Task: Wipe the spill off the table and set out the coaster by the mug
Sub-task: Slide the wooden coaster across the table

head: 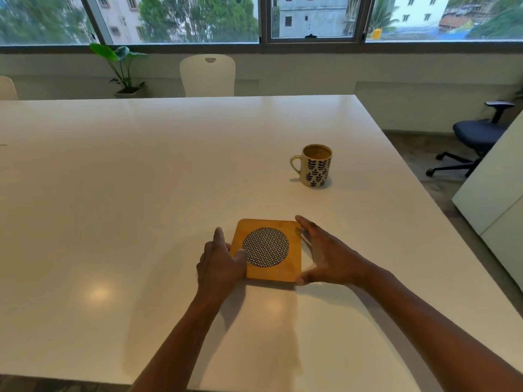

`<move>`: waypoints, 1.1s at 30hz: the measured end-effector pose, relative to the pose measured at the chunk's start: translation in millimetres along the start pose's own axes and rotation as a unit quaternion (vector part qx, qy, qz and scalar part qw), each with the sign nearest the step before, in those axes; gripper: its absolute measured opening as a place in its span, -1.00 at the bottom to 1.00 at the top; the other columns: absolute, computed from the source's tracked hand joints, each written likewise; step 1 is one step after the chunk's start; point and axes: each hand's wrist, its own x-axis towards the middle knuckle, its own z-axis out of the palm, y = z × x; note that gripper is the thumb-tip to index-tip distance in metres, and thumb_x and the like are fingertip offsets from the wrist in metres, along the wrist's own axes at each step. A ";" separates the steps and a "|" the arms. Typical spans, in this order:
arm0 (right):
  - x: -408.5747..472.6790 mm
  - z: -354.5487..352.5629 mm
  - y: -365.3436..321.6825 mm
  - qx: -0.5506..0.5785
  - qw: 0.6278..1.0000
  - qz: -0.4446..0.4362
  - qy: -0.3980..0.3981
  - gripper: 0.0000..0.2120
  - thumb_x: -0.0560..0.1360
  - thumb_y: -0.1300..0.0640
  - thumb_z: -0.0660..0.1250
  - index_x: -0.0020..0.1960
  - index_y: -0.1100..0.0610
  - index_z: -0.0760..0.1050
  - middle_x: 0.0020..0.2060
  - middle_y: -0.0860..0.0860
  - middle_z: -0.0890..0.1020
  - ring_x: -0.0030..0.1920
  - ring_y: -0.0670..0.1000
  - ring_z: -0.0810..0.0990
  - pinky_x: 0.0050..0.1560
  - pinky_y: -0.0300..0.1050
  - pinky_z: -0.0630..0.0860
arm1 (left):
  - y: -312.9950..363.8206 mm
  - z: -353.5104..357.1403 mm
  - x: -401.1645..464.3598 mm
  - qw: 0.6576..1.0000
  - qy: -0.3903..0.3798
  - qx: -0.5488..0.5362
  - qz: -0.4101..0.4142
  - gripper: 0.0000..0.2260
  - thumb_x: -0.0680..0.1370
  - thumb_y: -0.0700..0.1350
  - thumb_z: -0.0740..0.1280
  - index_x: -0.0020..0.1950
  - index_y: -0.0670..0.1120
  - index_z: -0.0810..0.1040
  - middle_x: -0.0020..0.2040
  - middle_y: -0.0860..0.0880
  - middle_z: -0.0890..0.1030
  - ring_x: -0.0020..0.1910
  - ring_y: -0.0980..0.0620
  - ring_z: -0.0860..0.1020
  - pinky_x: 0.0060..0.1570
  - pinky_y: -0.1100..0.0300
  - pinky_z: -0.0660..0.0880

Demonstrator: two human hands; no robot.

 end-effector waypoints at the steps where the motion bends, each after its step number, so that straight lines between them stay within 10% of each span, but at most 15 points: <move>1: -4.0 -6.2 3.9 -0.007 1.000 0.004 0.003 0.23 0.12 -0.29 0.61 0.55 -0.23 -0.11 0.56 -0.09 0.12 0.54 -0.04 0.12 0.46 -0.04 0.24 | 5.6 4.2 -1.8 1.000 -0.005 0.001 0.003 -0.32 0.55 0.02 0.30 0.59 -0.07 0.09 0.32 -0.11 0.47 0.29 -0.12 0.47 0.32 -0.10 0.40; 13: -17.8 -25.1 22.5 -0.076 0.997 -0.002 -0.015 0.18 0.23 -0.29 0.55 0.54 -0.23 -0.21 0.44 -0.04 0.31 0.25 -0.03 0.44 0.09 -0.27 0.51 | 53.3 48.3 -19.7 0.991 -0.006 0.135 0.022 -0.35 0.57 0.04 0.21 0.57 -0.13 0.03 0.37 -0.23 0.34 0.33 -0.21 0.41 0.31 -0.10 0.31; 20: -23.3 -20.3 26.0 -0.066 0.998 -0.008 0.002 0.20 0.21 -0.31 0.55 0.53 -0.24 -0.23 0.45 -0.04 0.28 0.33 -0.01 0.36 0.31 -0.05 0.44 | 43.6 51.1 -12.2 0.996 -0.005 0.058 0.065 -0.32 0.57 0.05 0.27 0.59 -0.08 0.04 0.43 -0.17 0.31 0.41 -0.14 0.32 0.38 -0.04 0.26; 25: -25.2 -26.4 24.5 -0.053 0.998 -0.012 0.010 0.14 0.25 -0.23 0.56 0.54 -0.18 -0.15 0.43 -0.12 0.27 0.35 -0.16 0.35 0.26 -0.46 0.27 | 21.5 42.0 -16.4 0.988 -0.031 0.004 0.152 -0.19 0.50 0.17 0.37 0.61 -0.03 0.03 0.52 -0.06 0.27 0.47 -0.06 0.22 0.44 -0.04 0.23; 30: -15.6 -42.5 27.6 -0.090 0.994 0.060 0.012 0.15 0.24 -0.39 0.44 0.58 -0.13 -0.18 0.59 0.00 0.01 0.57 0.15 -0.02 0.47 0.15 0.13 | -4.5 29.3 -12.0 0.959 -0.105 0.117 0.236 0.17 0.23 0.57 0.19 0.61 0.00 -0.24 0.62 0.08 -0.12 0.57 0.06 -0.26 0.50 -0.02 -0.09; 33: -7.2 -40.4 23.7 -0.126 0.990 0.067 0.003 0.02 0.38 -0.37 0.33 0.59 -0.09 -0.19 0.59 -0.01 -0.04 0.57 0.15 -0.13 0.50 0.19 -0.03 | -8.3 27.4 -4.8 0.947 -0.130 0.148 0.254 0.23 0.19 0.64 0.15 0.60 -0.01 -0.29 0.61 0.08 -0.21 0.52 0.09 -0.41 0.49 0.06 -0.24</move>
